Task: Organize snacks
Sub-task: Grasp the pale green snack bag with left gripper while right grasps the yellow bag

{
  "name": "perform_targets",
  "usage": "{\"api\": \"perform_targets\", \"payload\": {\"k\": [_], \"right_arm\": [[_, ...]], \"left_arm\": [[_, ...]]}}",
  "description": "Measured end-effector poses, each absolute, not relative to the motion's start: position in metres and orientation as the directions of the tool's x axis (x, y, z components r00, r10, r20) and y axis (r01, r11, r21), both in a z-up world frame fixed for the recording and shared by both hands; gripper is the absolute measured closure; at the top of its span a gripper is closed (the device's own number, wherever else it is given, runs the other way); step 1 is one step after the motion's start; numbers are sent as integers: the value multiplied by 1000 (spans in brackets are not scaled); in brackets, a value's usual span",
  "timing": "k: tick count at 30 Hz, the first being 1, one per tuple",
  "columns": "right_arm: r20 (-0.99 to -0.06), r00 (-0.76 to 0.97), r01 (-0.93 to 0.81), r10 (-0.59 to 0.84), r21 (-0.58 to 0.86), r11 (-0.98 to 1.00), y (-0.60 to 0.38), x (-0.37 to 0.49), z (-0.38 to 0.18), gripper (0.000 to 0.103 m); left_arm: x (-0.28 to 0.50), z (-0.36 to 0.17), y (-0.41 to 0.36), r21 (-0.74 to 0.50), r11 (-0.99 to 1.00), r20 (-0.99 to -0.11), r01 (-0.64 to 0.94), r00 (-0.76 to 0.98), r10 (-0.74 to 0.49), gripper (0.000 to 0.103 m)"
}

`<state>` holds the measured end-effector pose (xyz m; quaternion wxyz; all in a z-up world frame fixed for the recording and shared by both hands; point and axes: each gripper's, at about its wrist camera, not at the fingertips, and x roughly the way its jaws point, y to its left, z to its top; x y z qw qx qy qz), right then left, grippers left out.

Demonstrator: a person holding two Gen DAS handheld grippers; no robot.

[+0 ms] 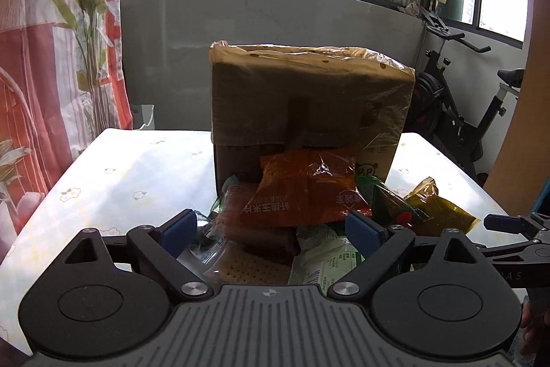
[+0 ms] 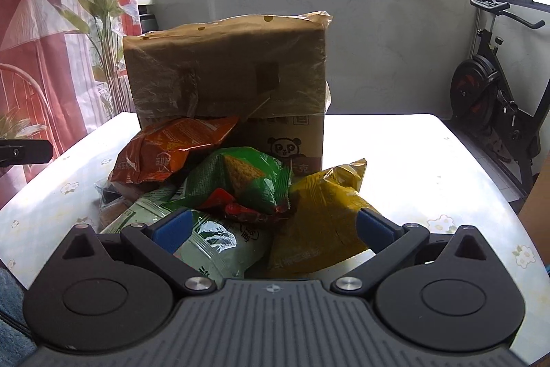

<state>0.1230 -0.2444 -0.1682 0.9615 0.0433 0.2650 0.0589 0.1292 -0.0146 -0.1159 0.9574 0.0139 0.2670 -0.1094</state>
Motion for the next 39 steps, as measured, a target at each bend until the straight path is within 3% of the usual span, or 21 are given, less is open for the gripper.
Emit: {"api": "perform_targets", "payload": {"k": [9,18,26,32,39], "right_arm": [[-556,820,-75,137,132,988,-245,121,-197,3],[-579,805,-51,131,152,987,-250,130,-210,6],[-596,775,-153,210,146,977,-236,134,-218,7],[-603,756,-202,254,154,967,-229,134,-220,8],[-616,739,-242,271,133,961,-219,133,-222,9]], "left_arm": [[144,-152,-28,-105,955,-600,279,748,-284,10],[162,-164,-40,-181,942,-619,282,712,-332,10],[164,-184,-30,-302,911,-647,282,640,-413,4],[161,-194,-25,-311,912,-658,267,632,-410,0],[171,-199,-39,-226,922,-625,315,679,-385,0]]}}
